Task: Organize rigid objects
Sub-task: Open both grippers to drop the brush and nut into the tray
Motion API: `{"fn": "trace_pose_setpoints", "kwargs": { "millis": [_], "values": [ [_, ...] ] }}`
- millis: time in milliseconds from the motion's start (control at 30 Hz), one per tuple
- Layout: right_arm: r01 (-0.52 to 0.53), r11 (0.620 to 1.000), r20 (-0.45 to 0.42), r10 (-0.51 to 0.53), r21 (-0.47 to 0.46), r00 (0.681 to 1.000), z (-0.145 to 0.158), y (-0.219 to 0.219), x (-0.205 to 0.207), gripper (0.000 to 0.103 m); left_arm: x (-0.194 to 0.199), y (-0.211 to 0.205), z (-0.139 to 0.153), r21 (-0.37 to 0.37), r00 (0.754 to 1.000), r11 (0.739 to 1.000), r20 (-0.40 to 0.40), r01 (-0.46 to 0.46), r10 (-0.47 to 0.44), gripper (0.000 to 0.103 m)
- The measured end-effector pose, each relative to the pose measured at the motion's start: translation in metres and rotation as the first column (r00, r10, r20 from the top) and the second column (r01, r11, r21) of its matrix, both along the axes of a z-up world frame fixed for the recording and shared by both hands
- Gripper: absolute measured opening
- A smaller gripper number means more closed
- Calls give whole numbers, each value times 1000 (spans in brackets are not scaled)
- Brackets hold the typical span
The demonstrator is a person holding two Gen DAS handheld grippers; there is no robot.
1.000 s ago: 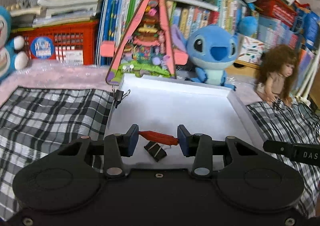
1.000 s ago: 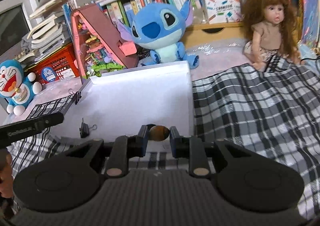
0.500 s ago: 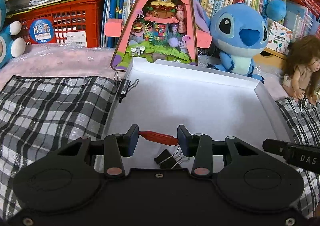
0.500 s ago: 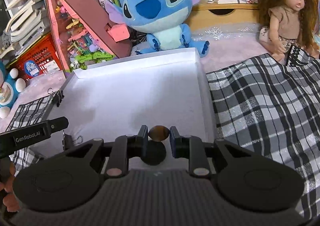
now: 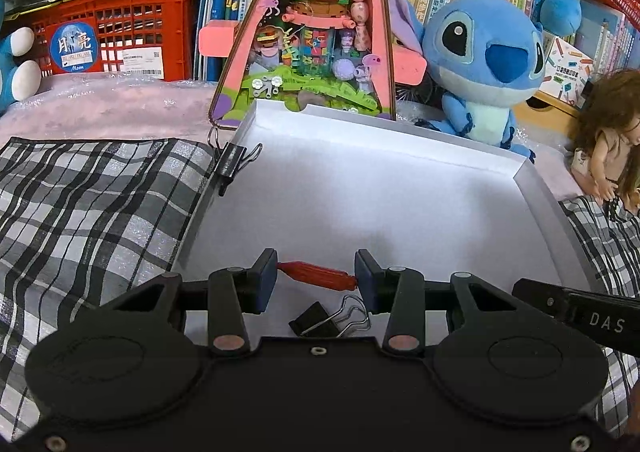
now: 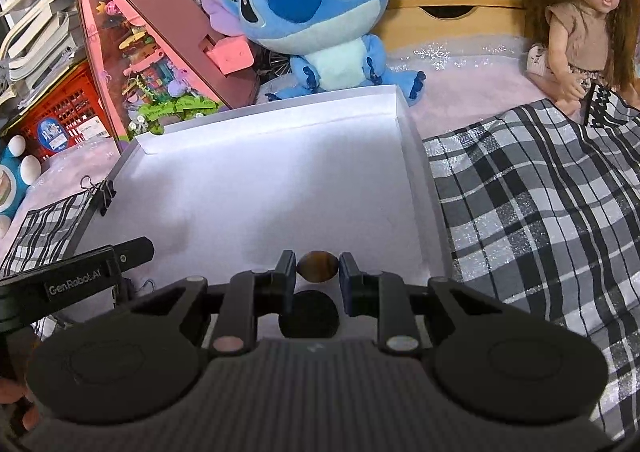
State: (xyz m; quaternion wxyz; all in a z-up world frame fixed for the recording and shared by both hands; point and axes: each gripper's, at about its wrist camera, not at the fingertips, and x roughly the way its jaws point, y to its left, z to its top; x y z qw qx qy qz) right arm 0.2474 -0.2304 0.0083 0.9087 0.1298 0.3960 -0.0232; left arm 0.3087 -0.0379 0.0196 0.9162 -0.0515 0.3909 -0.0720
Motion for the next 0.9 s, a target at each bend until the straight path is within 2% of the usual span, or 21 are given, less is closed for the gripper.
{"fn": "trace_pose_setpoints", "kwargs": {
  "millis": [367,433,467,500,567,633,800,900],
  "values": [
    [0,1000,2,0,2,1000,-1,-1,1,28,-1,-1,-2,20,1000,1000,7,13,-13,41],
    [-4,1000,6,4,6,1000,-1,-1,0,32,-1,-1,2,25,1000,1000,-3,19,-19,44],
    [-8,1000,9,8,11,1000,-1,-1,0,35,-2,1,4,18,1000,1000,-2,24,-24,51],
    [-10,1000,12,10,15,1000,0,-2,-1,50,-4,4,7,6,1000,1000,4,29,-29,55],
    [-16,1000,22,15,22,1000,1,-3,-4,54,-8,8,12,0,999,999,14,33,-33,72],
    [-23,999,36,22,24,999,4,-4,-8,56,-13,10,17,13,999,999,24,38,-39,74],
    [-48,999,85,45,26,995,14,-6,-25,72,-34,13,27,28,996,997,56,71,-73,81],
    [-73,997,112,70,17,991,20,-6,-38,76,-53,15,32,39,993,996,81,83,-86,83]
  ]
}}
